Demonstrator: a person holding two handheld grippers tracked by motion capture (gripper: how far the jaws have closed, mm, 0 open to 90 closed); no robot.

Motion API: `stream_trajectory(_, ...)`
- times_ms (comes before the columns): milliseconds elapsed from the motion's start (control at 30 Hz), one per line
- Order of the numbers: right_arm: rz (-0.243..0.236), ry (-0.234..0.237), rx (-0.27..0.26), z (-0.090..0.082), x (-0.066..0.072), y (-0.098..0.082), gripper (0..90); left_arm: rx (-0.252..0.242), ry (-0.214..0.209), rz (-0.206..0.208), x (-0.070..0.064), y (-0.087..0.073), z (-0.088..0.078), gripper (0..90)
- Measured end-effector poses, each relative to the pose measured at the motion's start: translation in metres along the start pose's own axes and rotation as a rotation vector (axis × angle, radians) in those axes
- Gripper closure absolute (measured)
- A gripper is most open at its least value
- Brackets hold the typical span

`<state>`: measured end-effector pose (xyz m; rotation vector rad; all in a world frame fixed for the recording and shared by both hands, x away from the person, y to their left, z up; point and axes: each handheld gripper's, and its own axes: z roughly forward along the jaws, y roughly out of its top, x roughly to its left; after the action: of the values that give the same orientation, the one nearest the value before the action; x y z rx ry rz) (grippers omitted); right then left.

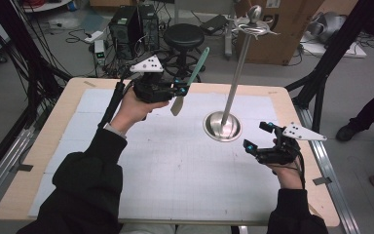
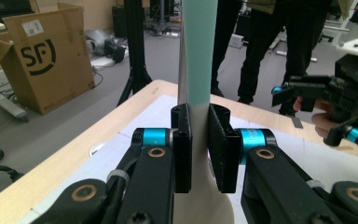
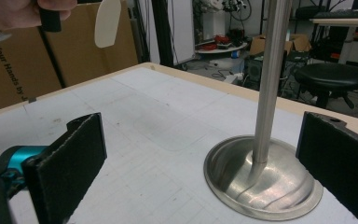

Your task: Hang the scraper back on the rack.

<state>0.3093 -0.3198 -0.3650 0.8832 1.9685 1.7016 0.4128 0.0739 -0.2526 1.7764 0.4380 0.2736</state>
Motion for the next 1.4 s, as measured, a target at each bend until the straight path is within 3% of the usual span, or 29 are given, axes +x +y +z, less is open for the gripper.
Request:
stream_trajectory(633, 0.008, -0.002, -0.017, -0.005, -0.001, 0.0, 0.7, -0.028, -0.017, 0.041, -0.001, 0.04, 0.021, 80.3)
stream_trajectory(1400, 0.015, -0.006, -0.027, -0.008, -0.002, 0.001, 0.7, -0.032, -0.017, 0.049, 0.0, 0.044, 0.033, 80.3)
